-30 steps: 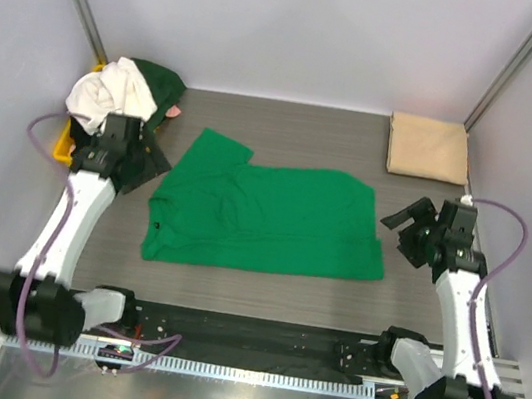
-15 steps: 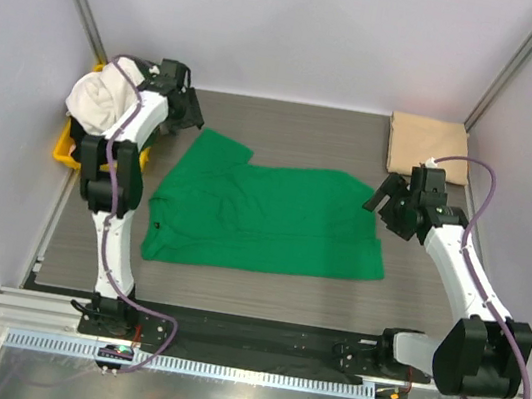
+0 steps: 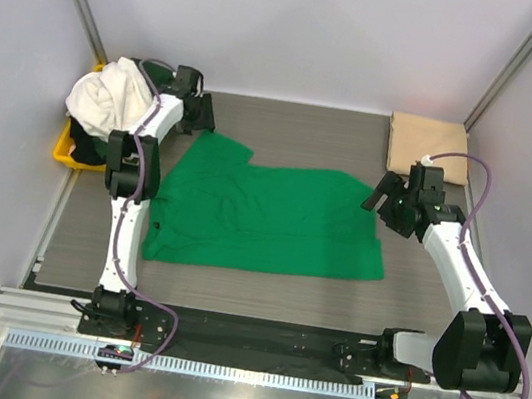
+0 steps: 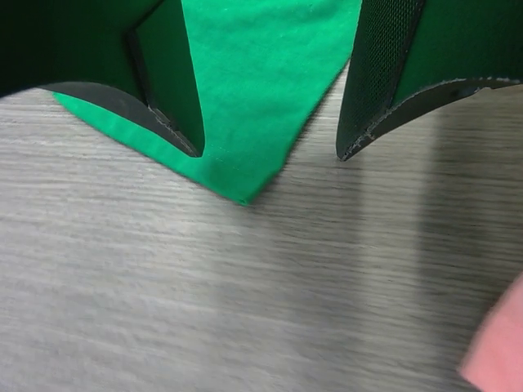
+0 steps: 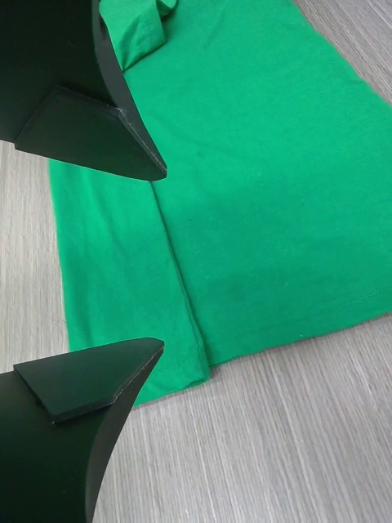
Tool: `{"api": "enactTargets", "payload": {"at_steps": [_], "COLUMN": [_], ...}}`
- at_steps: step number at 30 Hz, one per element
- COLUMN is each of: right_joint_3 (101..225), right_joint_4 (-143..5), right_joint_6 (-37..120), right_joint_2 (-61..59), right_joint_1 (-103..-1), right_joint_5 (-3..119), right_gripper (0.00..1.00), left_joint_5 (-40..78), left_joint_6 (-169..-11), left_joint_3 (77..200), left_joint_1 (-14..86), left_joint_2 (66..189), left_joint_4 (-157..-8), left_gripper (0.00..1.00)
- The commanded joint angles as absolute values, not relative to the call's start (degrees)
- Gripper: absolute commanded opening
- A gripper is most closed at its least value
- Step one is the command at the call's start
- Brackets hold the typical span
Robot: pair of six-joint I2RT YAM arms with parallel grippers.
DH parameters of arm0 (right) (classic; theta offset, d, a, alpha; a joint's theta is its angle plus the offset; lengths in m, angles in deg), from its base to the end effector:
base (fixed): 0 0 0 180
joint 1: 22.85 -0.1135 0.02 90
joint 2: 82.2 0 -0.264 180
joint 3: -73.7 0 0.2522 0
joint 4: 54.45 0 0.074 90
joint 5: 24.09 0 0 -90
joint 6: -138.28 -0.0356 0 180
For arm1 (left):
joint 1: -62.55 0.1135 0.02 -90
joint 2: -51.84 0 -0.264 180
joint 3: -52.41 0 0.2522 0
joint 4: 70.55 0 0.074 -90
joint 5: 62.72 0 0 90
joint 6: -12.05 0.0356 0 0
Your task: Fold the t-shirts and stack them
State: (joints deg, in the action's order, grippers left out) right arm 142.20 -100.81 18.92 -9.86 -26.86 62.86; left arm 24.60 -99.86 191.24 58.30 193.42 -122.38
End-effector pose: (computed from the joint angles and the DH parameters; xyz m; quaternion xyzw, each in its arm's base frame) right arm 0.2609 0.0202 0.2640 0.1974 0.9190 0.1217 0.3187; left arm 0.5406 -0.0418 0.1762 -0.1392 0.9422 -0.0905 0.2912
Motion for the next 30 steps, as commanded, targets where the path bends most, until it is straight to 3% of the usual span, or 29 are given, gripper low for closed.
{"api": "enactTargets", "payload": {"at_steps": [1,5,7,10,11,14,19,30], "right_joint_3": [144.15,147.83,150.90,156.00,157.41,162.95,172.09,179.49], "right_joint_4": [-97.92,-97.48,-97.48,-97.39,-97.57,-98.53,-98.71,-99.59], "right_joint_6": [20.51,20.95,21.04,21.39,21.56,21.74,21.83,23.06], "right_joint_2": [-9.26,-2.85,1.44,8.21,10.42,17.54,27.12,39.61], "right_joint_1": [-26.98,-26.98,-26.89,-27.24,-27.42,-27.50,-27.59,-28.73], "right_joint_5": [64.06,64.41,64.94,65.64,65.65,69.24,72.93,74.44], "right_gripper": [0.84,0.84,0.84,0.81,0.78,0.69,0.60,0.60], "left_joint_5": [23.67,23.32,23.33,22.98,22.54,20.43,14.72,12.86], "left_joint_6": [-96.67,-96.49,-96.58,-96.58,-96.67,-97.63,-97.20,-98.08], "left_joint_3": [190.01,191.14,192.19,194.66,195.01,194.93,191.60,188.95], "left_joint_1": [56.40,55.69,55.78,55.78,55.87,56.75,58.15,59.03], "left_joint_2": [193.87,194.75,195.45,196.86,197.12,197.30,195.99,194.49], "left_joint_4": [-119.91,-120.52,-121.05,-122.72,-123.24,-122.99,-119.75,-117.54], "left_gripper": [0.66,0.59,0.49,0.30,0.15,0.00,0.00,0.00]}}
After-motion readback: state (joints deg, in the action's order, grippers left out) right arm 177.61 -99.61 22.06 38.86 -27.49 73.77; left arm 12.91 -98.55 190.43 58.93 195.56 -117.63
